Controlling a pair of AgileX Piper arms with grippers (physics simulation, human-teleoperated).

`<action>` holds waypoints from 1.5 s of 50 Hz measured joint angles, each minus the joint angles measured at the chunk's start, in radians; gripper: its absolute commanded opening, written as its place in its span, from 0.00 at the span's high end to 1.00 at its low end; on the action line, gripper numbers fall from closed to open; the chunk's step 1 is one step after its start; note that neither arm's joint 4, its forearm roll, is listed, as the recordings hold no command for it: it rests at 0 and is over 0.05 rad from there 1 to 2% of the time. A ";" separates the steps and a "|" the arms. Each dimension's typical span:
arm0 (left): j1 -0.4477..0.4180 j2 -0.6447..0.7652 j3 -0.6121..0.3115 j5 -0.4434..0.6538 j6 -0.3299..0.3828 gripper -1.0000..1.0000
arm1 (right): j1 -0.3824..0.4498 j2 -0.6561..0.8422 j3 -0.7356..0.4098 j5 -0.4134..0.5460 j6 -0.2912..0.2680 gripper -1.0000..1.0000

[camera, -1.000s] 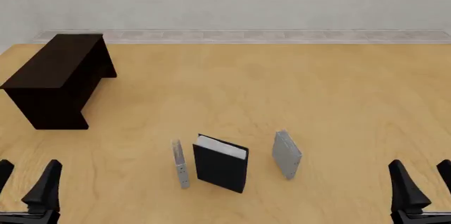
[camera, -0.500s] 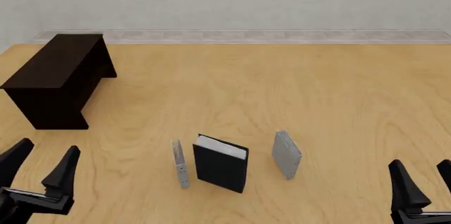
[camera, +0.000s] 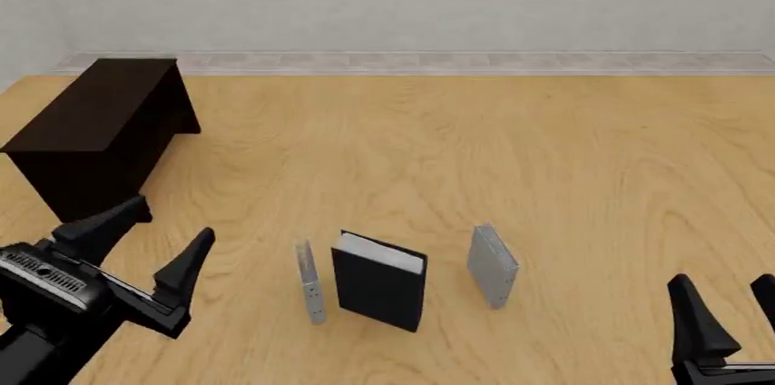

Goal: Pick up the book in the middle and place it on the cabinet shelf.

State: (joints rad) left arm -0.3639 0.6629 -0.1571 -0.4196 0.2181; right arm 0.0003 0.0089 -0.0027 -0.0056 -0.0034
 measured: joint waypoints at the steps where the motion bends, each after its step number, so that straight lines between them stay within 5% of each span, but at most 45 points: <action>1: -0.009 0.010 -0.005 -0.003 0.007 0.00 | 0.000 0.000 0.000 0.000 0.000 0.00; 20: -0.169 0.120 -0.113 0.010 0.189 0.00 | 0.000 0.001 0.000 -0.001 0.000 0.00; 42: -0.331 0.218 -0.242 0.170 0.397 0.00 | 0.000 0.004 0.000 -0.004 0.000 0.00; 75: -0.382 0.379 -0.411 0.447 0.572 0.00 | 0.000 0.007 0.000 -0.007 0.000 0.00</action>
State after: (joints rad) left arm -0.7456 1.0422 -0.5680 0.0275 0.7900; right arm -0.0001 0.0155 -0.0022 -0.0127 -0.0034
